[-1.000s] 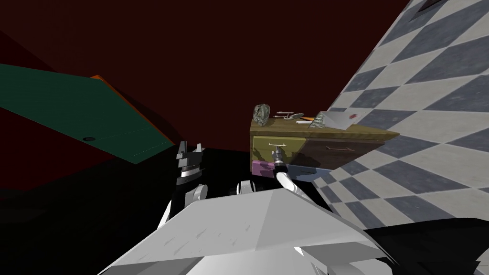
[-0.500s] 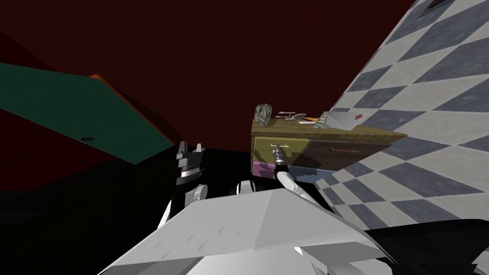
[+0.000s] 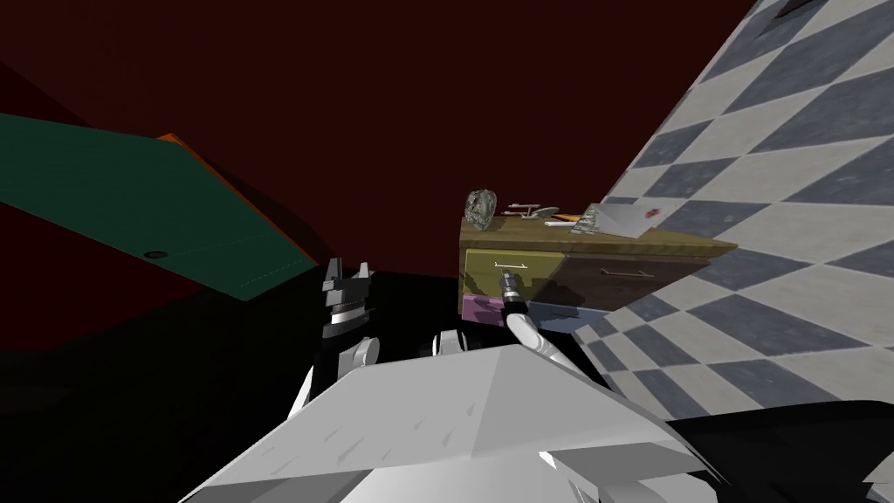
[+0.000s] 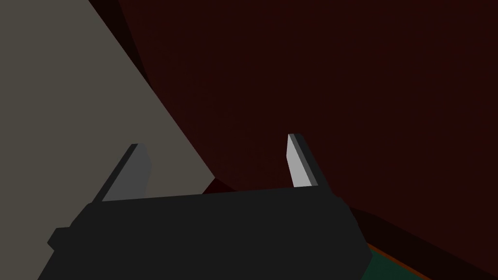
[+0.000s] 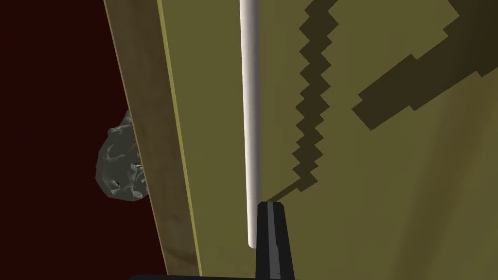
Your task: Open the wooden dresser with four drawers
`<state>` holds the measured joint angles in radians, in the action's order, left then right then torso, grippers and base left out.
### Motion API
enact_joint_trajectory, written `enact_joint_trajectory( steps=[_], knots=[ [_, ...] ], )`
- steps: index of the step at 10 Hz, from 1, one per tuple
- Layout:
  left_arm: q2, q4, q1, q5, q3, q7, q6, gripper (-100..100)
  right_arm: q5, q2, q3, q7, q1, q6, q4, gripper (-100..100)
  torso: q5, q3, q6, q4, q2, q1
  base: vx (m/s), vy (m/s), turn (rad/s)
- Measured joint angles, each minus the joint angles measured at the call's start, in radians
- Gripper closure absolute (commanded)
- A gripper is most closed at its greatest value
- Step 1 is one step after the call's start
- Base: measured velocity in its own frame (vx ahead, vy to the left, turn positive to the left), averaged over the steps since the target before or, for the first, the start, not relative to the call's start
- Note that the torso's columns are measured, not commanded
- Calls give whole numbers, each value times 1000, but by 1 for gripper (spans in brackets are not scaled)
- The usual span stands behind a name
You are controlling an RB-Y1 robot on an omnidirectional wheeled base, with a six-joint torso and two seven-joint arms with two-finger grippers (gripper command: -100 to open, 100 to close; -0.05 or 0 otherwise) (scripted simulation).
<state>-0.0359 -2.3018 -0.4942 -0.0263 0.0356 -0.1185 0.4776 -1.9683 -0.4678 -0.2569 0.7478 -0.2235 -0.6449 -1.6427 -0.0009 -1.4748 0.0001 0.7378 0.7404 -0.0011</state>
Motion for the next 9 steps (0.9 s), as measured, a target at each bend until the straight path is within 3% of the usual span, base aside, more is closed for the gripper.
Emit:
enact_joint_trajectory(
  steps=[3,4,7,9],
  knots=[
    [0,0,0,0,0,0,0,0,11,-10,6,7,-6,26,-25,100,2,0,0,1,-1,3,-149,82,-56],
    [0,0,0,0,0,0,0,0,11,-11,7,7,-7,28,-26,-100,0,-4,0,-1,-7,-2,80,20,-2],
    [0,0,-1,0,0,0,0,0,37,-25,29,21,9,60,-24,-100,1,-6,0,-2,-9,0,133,10,1],
    [0,0,0,0,0,0,0,0,56,-28,52,32,15,71,-20,-100,1,5,-1,3,7,2,-26,9,200]
  ],
)
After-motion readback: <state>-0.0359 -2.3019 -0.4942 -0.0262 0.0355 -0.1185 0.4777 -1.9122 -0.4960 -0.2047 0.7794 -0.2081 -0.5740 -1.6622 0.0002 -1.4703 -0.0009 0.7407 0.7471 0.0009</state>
